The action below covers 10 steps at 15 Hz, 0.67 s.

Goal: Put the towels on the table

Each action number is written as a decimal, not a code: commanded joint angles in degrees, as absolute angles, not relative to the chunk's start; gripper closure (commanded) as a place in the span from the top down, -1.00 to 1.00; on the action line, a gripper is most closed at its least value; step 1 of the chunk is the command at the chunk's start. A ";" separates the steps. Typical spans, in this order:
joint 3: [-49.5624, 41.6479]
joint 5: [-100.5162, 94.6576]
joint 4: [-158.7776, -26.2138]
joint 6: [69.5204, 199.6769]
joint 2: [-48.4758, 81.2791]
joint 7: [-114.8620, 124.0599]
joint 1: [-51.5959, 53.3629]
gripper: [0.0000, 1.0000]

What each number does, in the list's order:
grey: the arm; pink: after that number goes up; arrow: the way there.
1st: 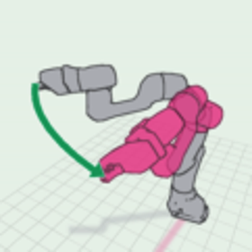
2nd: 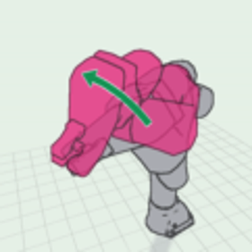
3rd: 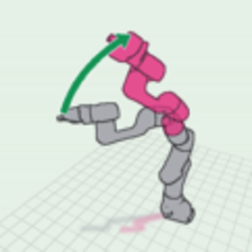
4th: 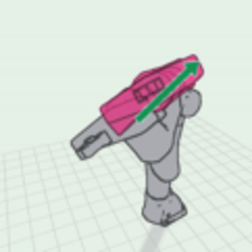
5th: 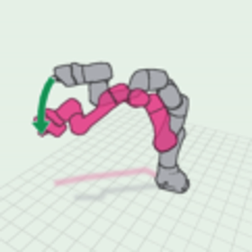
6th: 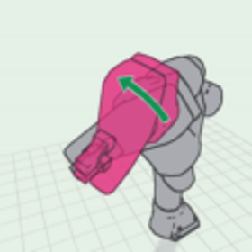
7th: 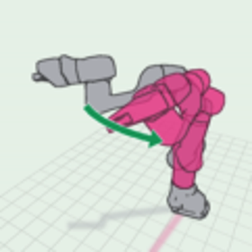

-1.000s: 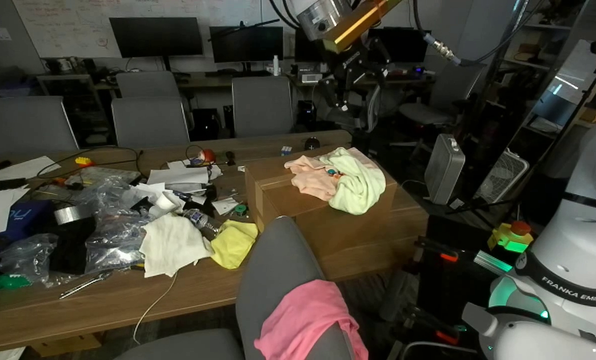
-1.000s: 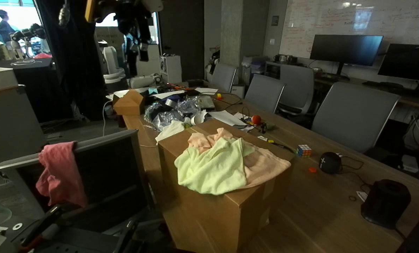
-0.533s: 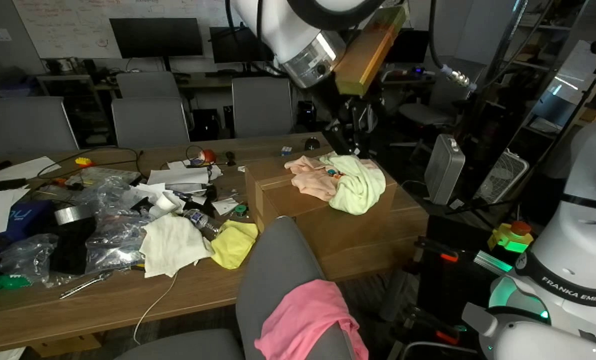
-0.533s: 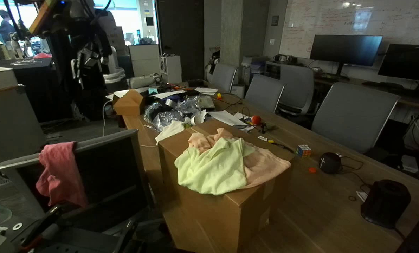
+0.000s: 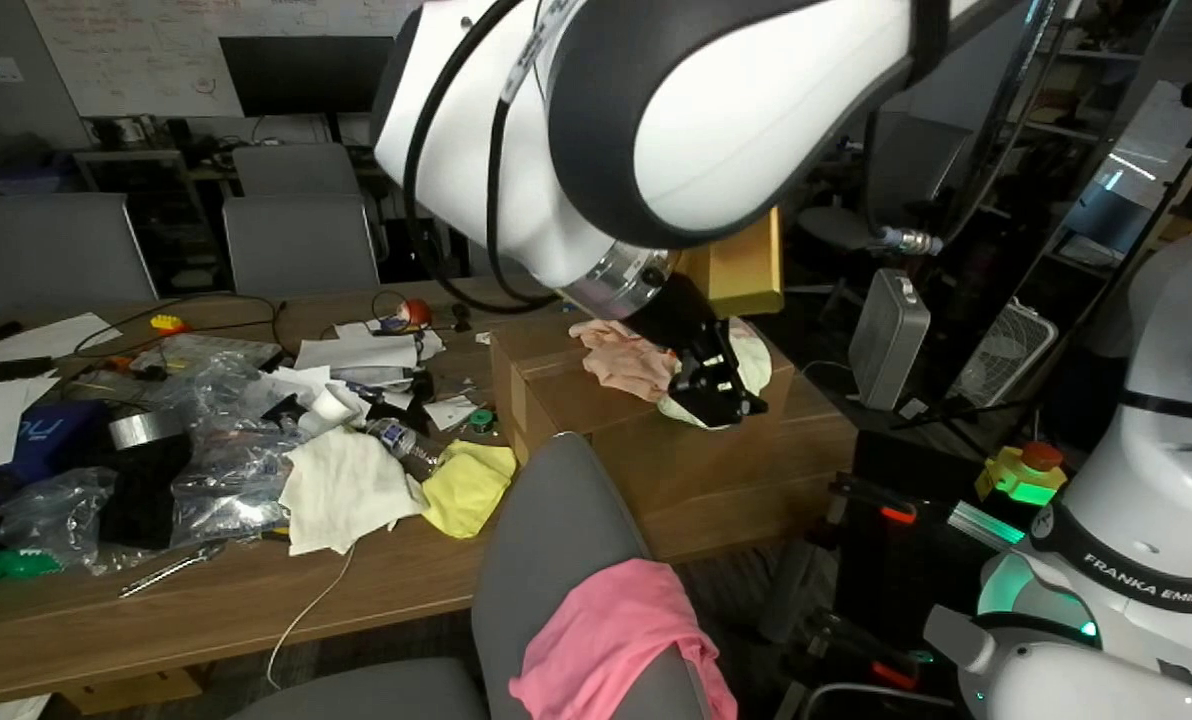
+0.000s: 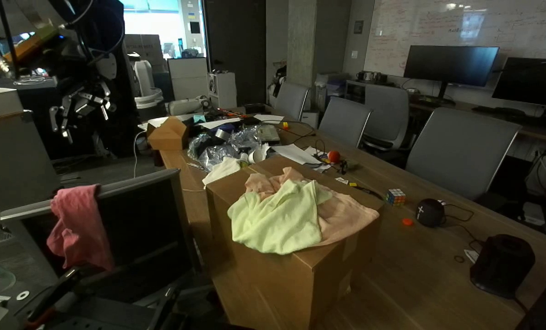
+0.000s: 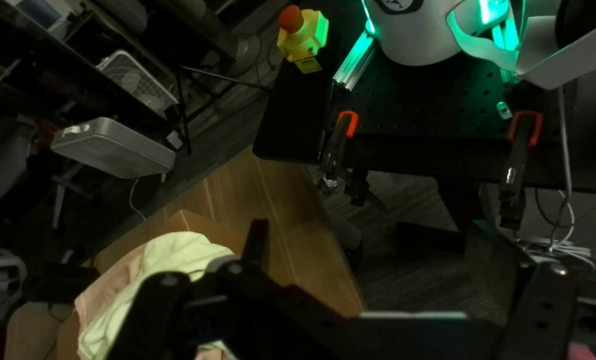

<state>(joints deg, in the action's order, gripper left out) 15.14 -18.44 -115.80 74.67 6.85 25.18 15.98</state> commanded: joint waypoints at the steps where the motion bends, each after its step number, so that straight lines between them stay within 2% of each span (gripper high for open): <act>1: 16.29 -19.94 -114.30 75.70 9.62 24.17 18.34 1.00; 10: 16.05 -15.48 -112.46 93.82 11.30 31.12 20.39 1.00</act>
